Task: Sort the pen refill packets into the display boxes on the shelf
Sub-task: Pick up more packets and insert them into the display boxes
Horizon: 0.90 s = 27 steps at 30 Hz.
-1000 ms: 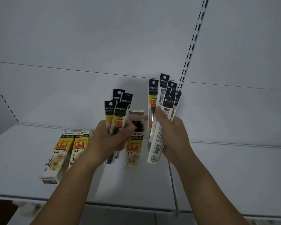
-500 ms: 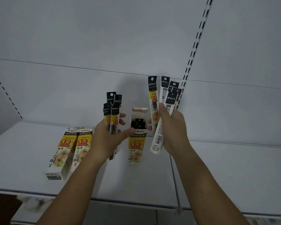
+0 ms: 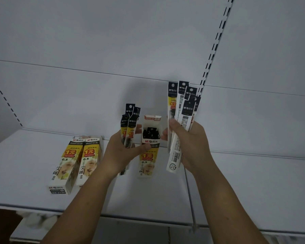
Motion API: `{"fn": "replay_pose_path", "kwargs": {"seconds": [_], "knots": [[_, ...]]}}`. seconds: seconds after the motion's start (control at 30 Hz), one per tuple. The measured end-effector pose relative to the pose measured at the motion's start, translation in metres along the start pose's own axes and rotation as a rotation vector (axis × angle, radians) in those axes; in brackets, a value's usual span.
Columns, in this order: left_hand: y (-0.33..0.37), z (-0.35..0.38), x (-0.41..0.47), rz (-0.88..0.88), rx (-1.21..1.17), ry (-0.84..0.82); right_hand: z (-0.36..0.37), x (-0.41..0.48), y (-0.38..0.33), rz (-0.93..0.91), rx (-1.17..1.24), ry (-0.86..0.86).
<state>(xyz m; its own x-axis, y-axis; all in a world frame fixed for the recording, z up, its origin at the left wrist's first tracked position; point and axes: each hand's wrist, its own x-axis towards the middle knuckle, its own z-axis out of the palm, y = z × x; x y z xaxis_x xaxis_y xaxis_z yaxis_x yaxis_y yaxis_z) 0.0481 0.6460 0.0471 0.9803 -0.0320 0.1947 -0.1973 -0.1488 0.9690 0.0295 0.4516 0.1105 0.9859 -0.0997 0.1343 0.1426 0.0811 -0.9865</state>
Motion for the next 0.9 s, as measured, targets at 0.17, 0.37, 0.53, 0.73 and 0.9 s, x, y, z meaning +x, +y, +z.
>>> {"fn": "replay_pose_path", "kwargs": {"seconds": [0.17, 0.37, 0.53, 0.73, 0.9], "knots": [[-0.001, 0.001, 0.000, 0.018, 0.019, -0.035, -0.001, 0.006, -0.002, -0.172, -0.066, 0.060], [0.000, 0.001, -0.001, 0.047, 0.048, -0.054, 0.009, 0.012, -0.008, -0.335, -0.176, 0.053], [-0.001, 0.002, -0.001, 0.048, 0.042, -0.044, 0.012, 0.016, -0.003, -0.403, -0.359, 0.065], [-0.001, 0.001, -0.002, 0.039, 0.017, -0.024, 0.011, 0.018, 0.015, -0.330, -0.627, -0.112], [0.001, 0.003, -0.001, 0.041, 0.011, -0.016, 0.009, 0.016, 0.011, -0.328, -0.631, -0.090]]}}
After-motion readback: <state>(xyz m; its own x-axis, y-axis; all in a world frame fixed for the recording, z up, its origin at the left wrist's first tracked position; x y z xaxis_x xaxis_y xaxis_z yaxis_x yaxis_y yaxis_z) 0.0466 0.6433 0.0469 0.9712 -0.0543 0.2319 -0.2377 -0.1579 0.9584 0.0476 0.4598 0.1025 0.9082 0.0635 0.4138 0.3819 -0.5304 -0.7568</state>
